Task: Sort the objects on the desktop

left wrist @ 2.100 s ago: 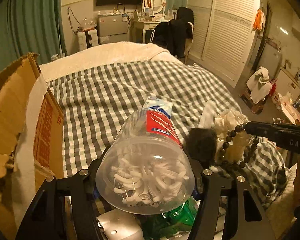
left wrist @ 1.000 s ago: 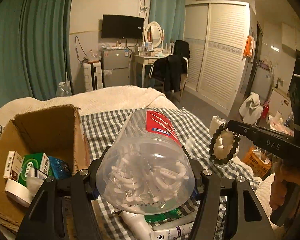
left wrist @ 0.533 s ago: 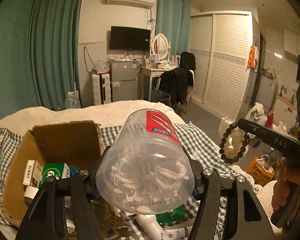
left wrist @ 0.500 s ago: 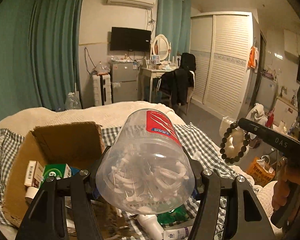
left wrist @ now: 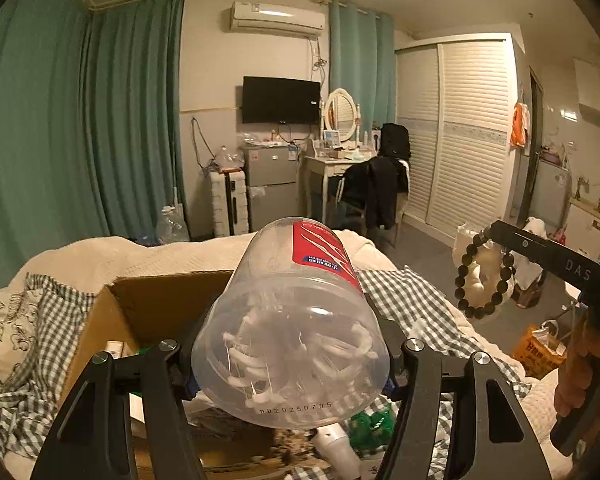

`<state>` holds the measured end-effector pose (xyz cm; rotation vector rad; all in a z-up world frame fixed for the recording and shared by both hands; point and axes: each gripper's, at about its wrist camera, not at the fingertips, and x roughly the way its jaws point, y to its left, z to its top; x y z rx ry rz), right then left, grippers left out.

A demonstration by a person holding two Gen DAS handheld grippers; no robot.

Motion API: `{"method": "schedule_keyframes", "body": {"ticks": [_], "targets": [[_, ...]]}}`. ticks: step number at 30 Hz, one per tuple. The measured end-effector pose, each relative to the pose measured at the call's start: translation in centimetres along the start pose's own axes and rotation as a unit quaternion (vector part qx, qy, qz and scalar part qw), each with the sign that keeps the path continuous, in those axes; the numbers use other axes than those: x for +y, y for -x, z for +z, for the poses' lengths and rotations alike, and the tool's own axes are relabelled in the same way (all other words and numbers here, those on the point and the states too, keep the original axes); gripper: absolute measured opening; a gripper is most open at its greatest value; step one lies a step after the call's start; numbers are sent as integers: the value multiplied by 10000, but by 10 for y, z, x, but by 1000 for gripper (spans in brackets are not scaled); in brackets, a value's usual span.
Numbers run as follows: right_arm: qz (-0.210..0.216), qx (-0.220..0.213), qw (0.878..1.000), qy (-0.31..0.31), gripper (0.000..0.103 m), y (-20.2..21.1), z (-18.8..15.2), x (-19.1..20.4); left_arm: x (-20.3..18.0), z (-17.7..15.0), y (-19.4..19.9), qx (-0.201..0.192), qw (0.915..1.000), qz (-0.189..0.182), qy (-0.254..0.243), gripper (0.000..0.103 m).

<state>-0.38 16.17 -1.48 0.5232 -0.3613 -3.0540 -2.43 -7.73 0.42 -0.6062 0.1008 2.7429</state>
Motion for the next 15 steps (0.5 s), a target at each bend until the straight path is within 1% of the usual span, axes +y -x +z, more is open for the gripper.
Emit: {"method": "schedule_keyframes", "body": {"ticks": [8,15], "targets": [[153,-129,9997,130,11,3,6,29,21,8,16,-154,9996,239,41,65],[303,-200,9989,291,11,2,9,54,46,11,28,-233,9986,446,152,65]]}}
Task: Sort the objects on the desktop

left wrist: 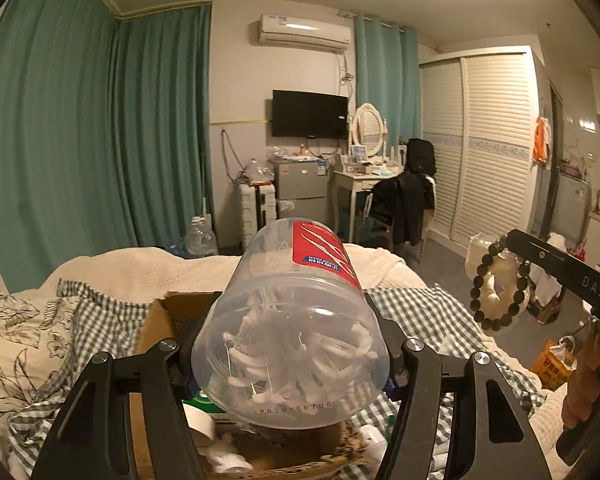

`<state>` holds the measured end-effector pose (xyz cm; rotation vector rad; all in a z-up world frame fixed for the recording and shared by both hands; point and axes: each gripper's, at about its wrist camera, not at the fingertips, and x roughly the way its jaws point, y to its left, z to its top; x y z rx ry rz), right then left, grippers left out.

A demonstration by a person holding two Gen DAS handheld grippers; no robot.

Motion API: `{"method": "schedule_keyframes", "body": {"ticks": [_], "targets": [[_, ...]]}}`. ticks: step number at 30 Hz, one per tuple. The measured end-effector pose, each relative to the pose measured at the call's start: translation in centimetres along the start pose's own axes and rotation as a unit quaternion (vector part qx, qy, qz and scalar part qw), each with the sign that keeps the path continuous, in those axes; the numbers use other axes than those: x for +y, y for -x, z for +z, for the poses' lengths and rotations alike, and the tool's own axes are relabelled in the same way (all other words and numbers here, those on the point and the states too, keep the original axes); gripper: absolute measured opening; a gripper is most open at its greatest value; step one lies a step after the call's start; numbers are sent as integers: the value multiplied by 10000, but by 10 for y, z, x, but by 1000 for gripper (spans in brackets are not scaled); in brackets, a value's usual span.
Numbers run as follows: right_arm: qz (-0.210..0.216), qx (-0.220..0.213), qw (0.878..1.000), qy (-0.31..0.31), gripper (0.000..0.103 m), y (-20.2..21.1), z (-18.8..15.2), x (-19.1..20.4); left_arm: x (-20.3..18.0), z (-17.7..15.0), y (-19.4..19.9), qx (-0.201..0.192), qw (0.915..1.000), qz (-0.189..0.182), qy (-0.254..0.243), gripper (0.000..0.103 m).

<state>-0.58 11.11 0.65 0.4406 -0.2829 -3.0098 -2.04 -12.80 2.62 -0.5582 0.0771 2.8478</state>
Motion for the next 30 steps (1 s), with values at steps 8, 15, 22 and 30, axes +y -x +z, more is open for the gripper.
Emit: {"method": "schedule_keyframes", "body": {"ticks": [8,15,22,30], "targets": [[222,-46,9997,105,11,-8,0,27,28,2,4,1,9996,244,114,65],[483,-36,9986,212,11,-20,-1,55,53,2,6,1,9987,458,221,65],[703,76,9968,368,11,-41,-11,83,72,-3,-5,117,9977,595,316,65],[1039,291,9926,565,11,-69,-21,106,86,-12,-24,318,9955,808,371,65]]}}
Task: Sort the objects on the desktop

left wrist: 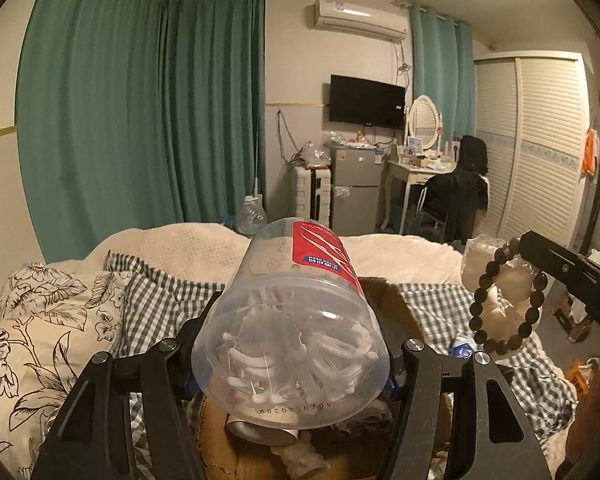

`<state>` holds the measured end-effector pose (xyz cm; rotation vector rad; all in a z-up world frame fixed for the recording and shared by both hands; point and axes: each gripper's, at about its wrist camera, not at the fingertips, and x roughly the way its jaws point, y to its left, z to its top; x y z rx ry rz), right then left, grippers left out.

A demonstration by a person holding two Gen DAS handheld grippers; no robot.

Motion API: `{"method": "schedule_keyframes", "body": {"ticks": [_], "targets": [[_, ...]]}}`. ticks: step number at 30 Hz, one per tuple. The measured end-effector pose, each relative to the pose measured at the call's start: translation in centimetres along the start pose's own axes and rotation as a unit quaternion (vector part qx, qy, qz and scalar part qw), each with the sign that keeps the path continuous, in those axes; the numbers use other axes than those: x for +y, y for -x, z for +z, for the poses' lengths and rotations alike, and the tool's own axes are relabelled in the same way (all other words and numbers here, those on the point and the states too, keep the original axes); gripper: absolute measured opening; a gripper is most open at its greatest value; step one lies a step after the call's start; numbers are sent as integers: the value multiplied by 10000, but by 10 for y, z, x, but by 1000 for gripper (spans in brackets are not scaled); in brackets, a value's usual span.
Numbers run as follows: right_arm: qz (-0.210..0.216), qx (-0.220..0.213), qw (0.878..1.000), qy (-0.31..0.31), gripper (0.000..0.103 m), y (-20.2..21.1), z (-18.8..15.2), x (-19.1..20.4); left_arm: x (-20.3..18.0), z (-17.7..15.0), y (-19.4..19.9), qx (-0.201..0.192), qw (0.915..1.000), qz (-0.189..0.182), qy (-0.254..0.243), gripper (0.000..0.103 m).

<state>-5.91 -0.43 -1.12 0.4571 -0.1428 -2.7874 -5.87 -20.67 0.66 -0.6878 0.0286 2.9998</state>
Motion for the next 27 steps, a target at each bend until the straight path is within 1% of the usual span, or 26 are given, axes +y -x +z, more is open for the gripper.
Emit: {"method": "schedule_keyframes", "body": {"ticks": [3,10,15,21,23,25,27], "targets": [[117,103,9998,83,11,-15,-5,6,-1,-6,-15,143,9998,108,-71,65],[332,425,9984,185,11,-49,-19,15,6,-22,-53,602,9981,130,-15,65],[472,706,9963,164,11,-72,-32,15,8,-32,-71,892,9959,164,-31,65],[495,1086,9927,164,11,-95,-49,11,12,-41,-90,1169,9925,345,-116,65],[512,1223,9910,188,11,-101,-57,11,13,-46,-99,1362,9897,408,-133,65],[500,1380,9889,221,11,-105,-63,11,13,-51,-107,1553,9870,388,-119,65],[492,1493,9873,243,11,-110,-66,12,13,-52,-109,1623,9857,432,-114,65]]}}
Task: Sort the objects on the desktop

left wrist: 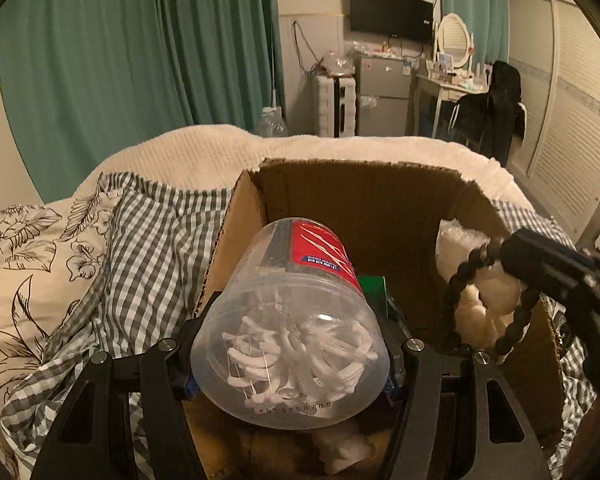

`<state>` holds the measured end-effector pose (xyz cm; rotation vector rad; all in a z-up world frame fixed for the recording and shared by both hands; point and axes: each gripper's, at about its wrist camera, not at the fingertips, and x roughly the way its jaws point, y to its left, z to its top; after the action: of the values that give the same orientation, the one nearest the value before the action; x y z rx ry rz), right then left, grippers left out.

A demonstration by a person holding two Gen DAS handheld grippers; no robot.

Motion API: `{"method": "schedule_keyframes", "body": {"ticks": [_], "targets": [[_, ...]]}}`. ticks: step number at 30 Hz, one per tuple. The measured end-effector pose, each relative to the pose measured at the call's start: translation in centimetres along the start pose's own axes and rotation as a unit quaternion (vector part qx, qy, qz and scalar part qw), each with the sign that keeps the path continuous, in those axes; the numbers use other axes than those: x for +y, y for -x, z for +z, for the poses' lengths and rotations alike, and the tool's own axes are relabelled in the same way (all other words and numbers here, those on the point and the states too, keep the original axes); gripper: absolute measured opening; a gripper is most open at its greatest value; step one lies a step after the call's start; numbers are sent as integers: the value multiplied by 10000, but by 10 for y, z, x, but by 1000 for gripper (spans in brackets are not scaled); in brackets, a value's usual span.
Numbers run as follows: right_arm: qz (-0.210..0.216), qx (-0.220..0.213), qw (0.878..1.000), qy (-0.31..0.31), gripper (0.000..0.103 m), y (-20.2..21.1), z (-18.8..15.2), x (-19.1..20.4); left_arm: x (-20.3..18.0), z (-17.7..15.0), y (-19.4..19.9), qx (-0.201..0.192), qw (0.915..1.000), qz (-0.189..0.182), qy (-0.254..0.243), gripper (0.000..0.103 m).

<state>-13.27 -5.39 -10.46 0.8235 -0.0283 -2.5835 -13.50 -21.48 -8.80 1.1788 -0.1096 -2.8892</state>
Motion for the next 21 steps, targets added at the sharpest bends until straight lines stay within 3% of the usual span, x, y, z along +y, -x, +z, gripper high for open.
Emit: {"method": "schedule_keyframes", "body": {"ticks": [6,7,9,16,21], "targets": [[-98,27,9999,37,12,4,-4,1,2,0,7,-33,9999,-47,145,77],[-170,-39,9998,59,15,9,-4,1,1,2,11,-91,9998,-54,143,77],[-255,-163,9995,39,34,16,-2,1,-1,4,18,-186,9997,-75,143,81],[-397,-590,9973,-189,36,55,3,-9,-7,11,45,-541,9983,-161,149,84],[-448,-897,9945,-304,50,86,6,-14,-7,15,65,-793,9962,-205,296,91]]}}
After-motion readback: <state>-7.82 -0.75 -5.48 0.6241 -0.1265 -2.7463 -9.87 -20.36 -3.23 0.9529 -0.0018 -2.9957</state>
